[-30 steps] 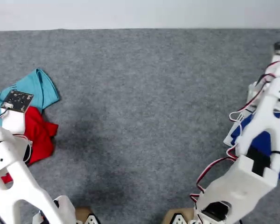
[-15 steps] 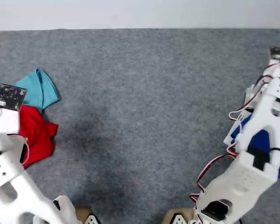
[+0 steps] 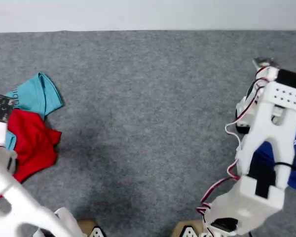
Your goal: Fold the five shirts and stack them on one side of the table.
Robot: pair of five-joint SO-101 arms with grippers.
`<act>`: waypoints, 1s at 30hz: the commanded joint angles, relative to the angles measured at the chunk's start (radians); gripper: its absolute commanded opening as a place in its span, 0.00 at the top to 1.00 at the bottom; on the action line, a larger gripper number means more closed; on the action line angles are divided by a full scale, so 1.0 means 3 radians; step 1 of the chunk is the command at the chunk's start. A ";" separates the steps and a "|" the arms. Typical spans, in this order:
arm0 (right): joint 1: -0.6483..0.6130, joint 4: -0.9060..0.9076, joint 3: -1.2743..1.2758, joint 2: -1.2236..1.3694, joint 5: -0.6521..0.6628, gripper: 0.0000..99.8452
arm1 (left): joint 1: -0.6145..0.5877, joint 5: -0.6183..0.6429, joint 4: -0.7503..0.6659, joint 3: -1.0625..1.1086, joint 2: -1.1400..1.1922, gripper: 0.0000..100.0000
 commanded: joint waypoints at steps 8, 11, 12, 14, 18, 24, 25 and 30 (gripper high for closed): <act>-0.0033 0.0136 0.1084 -0.1174 -0.0020 0.99 | -0.0348 -0.0404 -0.0915 -0.0115 0.1013 0.79; -0.0023 0.0136 0.1320 -0.1307 -0.0020 0.99 | -0.0343 -0.0522 -0.1013 -0.0115 0.1289 0.79; -0.0023 0.0136 0.1391 -0.1337 -0.0020 0.99 | -0.0338 -0.0522 -0.1054 -0.0115 0.1360 0.79; -0.0023 0.0136 0.1499 -0.1404 -0.0020 0.99 | -0.0348 -0.0522 -0.1166 -0.0115 0.1493 0.80; -0.0023 0.0136 0.1657 -0.1547 -0.0020 0.99 | -0.0338 -0.0527 -0.1355 -0.0100 0.1759 0.87; -0.0018 0.0141 0.1862 -0.1823 -0.0020 0.99 | -0.0281 -0.0527 -0.1437 -0.0120 0.2041 0.95; -0.0018 0.0141 0.1897 -0.1874 -0.0020 0.99 | -0.0281 -0.0527 -0.1453 -0.0120 0.2036 0.97; -0.0018 0.0141 0.2030 -0.2084 -0.0020 0.99 | -0.0286 -0.0527 -0.1432 -0.0171 0.1800 0.99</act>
